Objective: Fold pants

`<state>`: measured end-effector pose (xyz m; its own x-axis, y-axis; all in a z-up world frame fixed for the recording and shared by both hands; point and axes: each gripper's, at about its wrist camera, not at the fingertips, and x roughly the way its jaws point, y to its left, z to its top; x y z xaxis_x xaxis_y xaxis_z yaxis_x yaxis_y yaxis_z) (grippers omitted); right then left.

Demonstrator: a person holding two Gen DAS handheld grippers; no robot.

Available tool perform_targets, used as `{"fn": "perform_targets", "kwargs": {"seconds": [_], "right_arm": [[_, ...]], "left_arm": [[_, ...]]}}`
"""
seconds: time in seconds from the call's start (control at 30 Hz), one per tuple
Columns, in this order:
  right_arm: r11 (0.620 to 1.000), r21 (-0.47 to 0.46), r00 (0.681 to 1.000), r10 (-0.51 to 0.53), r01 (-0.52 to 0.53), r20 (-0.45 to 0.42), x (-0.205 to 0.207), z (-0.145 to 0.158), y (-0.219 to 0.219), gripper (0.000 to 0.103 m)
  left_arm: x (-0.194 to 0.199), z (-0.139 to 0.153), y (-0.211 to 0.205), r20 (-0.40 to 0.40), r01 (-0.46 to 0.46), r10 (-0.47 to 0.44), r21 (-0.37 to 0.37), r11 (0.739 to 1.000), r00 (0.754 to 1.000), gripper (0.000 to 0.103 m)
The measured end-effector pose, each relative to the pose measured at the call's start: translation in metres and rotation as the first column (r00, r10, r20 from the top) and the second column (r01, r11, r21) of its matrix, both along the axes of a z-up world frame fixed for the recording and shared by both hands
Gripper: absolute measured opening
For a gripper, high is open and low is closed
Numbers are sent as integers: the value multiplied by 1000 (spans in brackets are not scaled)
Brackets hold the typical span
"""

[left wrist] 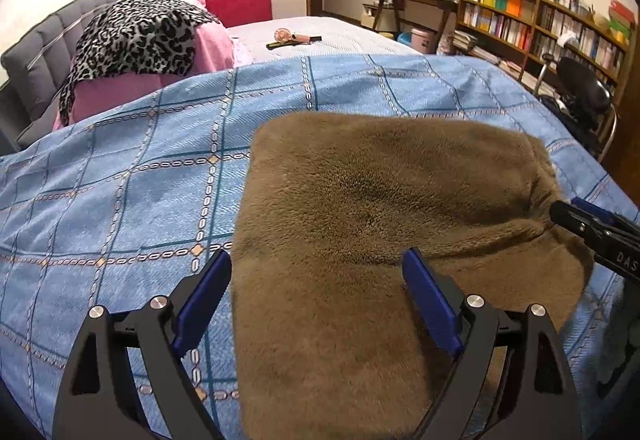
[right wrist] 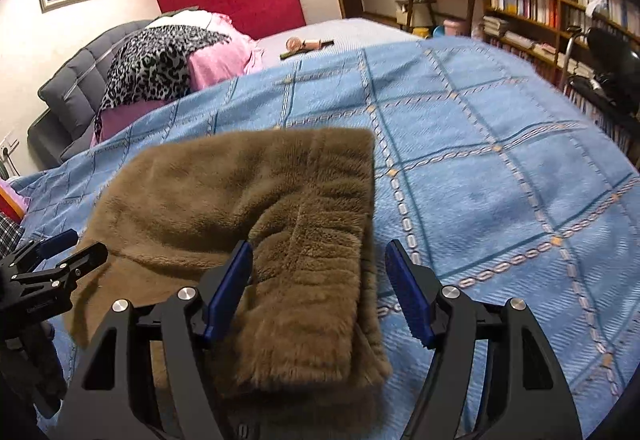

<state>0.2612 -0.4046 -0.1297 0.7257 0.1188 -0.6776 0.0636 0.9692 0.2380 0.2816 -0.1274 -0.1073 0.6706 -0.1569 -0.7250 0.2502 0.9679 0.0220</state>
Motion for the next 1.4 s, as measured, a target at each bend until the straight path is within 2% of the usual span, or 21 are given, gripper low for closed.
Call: {"fn": "perform_targets", "kwargs": {"seconds": [0.2,0.3,0.4,0.67,0.73,1.03,1.2,1.3,1.4], "right_arm": [[1000,-21,999,1,0,32,-33,27,7,71],[999,-41,998,20,-18,63,-52,44,16,72],[998,-59,995,30,-24,97,-71,62,26,78],[996,-75,985,50,-38,166,-112,98,47,79],[996,-81,982,59,-45,181,-123,105,52,84],[990,-129,975,79,-53,205,-154,121,74,92],[987,-153,975,82,-50,208,-162,124,80,92],[986,-159,974,83,-49,210,-166,127,81,98],[985,-170,973,79,-42,217,-170,131,83,98]], "left_arm": [[-24,26,-1,25,-3,3,-13,1000,1000,87],[-41,42,-1,46,-3,4,-21,1000,999,92],[-55,54,-1,62,-1,3,-24,1000,998,92],[-96,85,-3,111,-20,14,55,998,994,94],[-107,91,-1,126,-26,18,62,998,992,94],[-144,110,0,158,-31,20,72,997,987,94],[-157,113,0,181,-43,27,86,995,983,94],[-161,115,-1,175,-29,17,68,997,984,94],[-164,118,-1,169,-28,18,56,998,985,94]]}}
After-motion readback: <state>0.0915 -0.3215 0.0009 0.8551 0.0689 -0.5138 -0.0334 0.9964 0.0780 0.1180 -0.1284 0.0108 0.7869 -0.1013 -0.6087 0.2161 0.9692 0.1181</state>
